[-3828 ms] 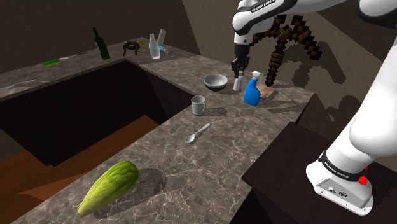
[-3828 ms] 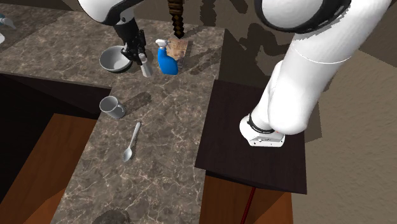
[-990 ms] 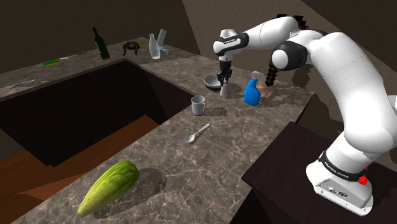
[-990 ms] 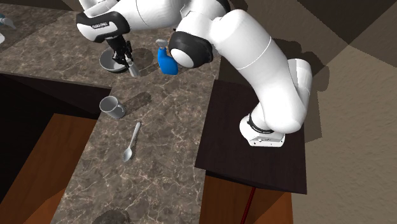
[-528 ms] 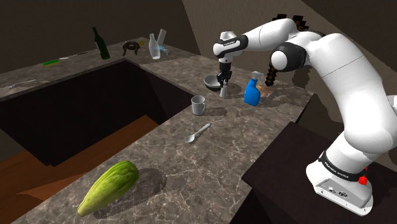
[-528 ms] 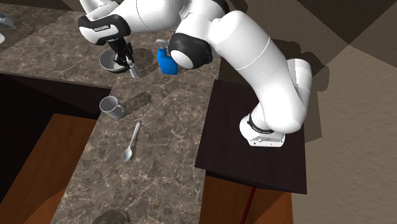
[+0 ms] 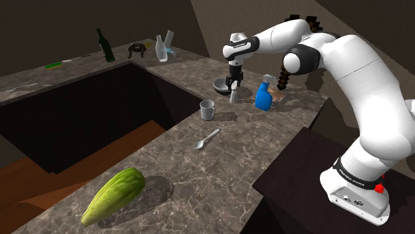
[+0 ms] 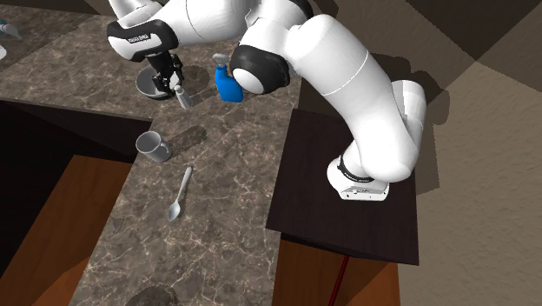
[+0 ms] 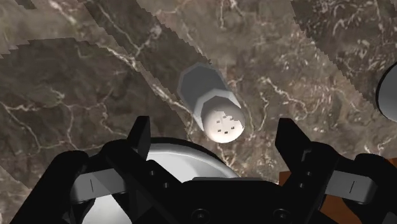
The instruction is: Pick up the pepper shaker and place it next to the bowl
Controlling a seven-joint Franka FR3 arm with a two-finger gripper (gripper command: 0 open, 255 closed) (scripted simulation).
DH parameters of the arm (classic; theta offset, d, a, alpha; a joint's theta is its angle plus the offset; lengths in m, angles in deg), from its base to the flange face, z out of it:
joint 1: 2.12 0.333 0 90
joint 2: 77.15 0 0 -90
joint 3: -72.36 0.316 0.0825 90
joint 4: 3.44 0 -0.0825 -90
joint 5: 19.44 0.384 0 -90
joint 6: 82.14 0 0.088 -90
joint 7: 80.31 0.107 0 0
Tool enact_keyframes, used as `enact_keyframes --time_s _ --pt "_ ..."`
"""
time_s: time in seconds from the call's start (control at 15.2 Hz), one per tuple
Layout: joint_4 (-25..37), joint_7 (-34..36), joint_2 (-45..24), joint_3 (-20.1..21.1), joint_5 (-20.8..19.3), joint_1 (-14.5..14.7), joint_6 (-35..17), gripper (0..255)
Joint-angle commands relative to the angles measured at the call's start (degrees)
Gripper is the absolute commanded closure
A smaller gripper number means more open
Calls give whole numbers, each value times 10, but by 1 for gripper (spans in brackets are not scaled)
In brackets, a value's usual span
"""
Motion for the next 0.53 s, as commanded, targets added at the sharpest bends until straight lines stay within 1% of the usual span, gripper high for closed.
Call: enact_keyframes --time_s 0.0,0.2,0.46 --pt "12 1 4 -1 -1 -1 16 0" --pt "55 5 11 -2 -4 -6 65 0" --pt "55 5 11 -2 -4 -6 65 0"
